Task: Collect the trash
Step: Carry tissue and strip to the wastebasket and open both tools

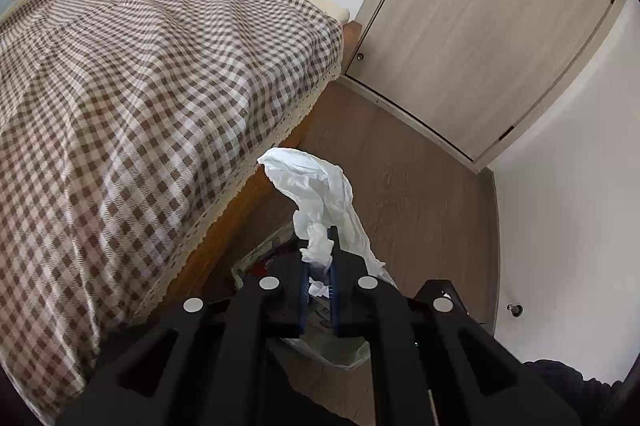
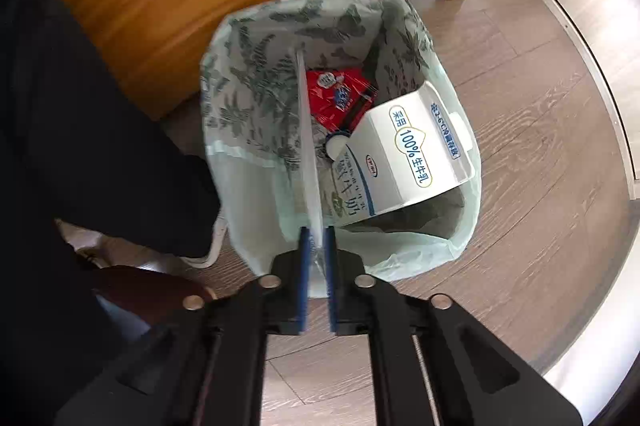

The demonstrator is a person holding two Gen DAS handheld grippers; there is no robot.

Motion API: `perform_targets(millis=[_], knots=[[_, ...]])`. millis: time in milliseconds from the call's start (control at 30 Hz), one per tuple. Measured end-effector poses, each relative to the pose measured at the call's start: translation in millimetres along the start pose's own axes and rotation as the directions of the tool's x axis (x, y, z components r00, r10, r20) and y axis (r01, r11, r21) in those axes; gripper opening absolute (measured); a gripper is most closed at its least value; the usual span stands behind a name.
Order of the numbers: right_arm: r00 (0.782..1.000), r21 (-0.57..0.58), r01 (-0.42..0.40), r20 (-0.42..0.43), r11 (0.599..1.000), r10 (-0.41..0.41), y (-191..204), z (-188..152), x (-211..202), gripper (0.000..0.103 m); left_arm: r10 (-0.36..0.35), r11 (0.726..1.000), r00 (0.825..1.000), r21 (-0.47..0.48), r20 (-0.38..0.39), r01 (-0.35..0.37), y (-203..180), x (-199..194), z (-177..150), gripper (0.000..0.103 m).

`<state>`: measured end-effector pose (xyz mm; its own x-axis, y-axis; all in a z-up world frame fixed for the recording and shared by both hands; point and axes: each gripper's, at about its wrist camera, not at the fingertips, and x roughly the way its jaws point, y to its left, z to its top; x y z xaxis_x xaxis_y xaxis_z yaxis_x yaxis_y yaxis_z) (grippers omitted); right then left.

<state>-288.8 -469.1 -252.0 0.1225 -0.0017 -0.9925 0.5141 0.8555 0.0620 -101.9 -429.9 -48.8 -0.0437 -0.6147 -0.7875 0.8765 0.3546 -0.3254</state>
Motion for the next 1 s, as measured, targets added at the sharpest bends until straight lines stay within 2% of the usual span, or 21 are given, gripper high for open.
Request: perform_targets(millis=[33, 67, 200, 300, 433, 500, 533, 567, 633, 767, 867, 1000], knots=[[1.0, 0.006, -0.011, 0.015, 1.0, 0.011, -0.9, 0.1, -1.5, 0.046, 0.001, 1.0, 1.0, -0.002, -0.017, -0.001, -1.3, 7.9, 0.3, 0.005], [0.999, 0.009, -0.015, 0.044, 1.0, 0.014, -1.3, 0.3, -5.8, 0.054, -0.001, 1.0, 0.999, -0.004, -0.037, 0.001, -3.9, 17.5, 1.2, 0.005], [0.992, 0.079, -0.005, 0.129, 0.997, -0.006, -19.3, 1.7, -26.8, 0.056, -0.015, 0.999, 0.99, -0.038, -0.142, 0.01, -10.8, 59.1, 6.1, 0.005], [0.98, 0.182, 0.008, 0.195, 0.983, -0.044, -44.8, 3.6, -53.1, 0.056, -0.016, 0.999, 0.972, -0.036, -0.235, 0.008, -19.4, 93.7, 3.7, 0.005], [0.961, 0.215, 0.021, 0.264, 0.976, -0.079, -61.5, 5.8, -83.5, 0.056, 0.01, 1.0, 0.947, -0.019, -0.32, -0.017, -29.2, 129.3, -4.0, 0.008], [0.955, 0.213, 0.033, 0.281, 0.977, -0.093, -63.2, 7.9, -91.1, 0.056, 0.063, 0.997, 0.941, -0.017, -0.334, -0.073, -27.3, 141.0, -7.8, 0.029], [0.952, 0.212, 0.038, 0.289, 0.977, -0.1, -63.8, 8.8, -94.0, 0.056, 0.082, 0.995, 0.933, -0.018, -0.351, -0.094, -26.6, 144.1, -10.8, 0.053], [0.951, 0.211, 0.039, 0.293, 0.977, -0.101, -66.5, 10.4, -96.8, 0.056, 0.084, 0.994, 0.926, -0.034, -0.368, -0.104, -23.9, 146.2, -11.1, 0.063], [0.951, 0.213, 0.044, 0.291, 0.976, -0.106, -66.1, 11.2, -97.9, 0.056, 0.058, 0.994, 0.935, -0.071, -0.349, -0.088, -18.3, 142.6, -10.1, 0.064], [0.952, 0.201, 0.051, 0.287, 0.978, -0.109, -62.9, 14.2, -98.6, 0.056, 0.029, 0.985, 0.938, -0.151, -0.346, -0.086, -4.4, 140.5, -8.3, 0.064], [0.953, 0.194, 0.052, 0.284, 0.98, -0.107, -60.7, 17.3, -98.6, 0.056, 0.018, 0.982, 0.948, -0.172, -0.319, -0.077, -3.5, 131.6, -8.8, 0.064], [0.947, 0.179, 0.055, 0.304, 0.982, -0.108, -53.7, 20.9, -108.0, 0.056, -0.044, 0.981, 0.969, -0.192, -0.244, -0.003, -3.0, 108.6, -6.8, 0.064]])
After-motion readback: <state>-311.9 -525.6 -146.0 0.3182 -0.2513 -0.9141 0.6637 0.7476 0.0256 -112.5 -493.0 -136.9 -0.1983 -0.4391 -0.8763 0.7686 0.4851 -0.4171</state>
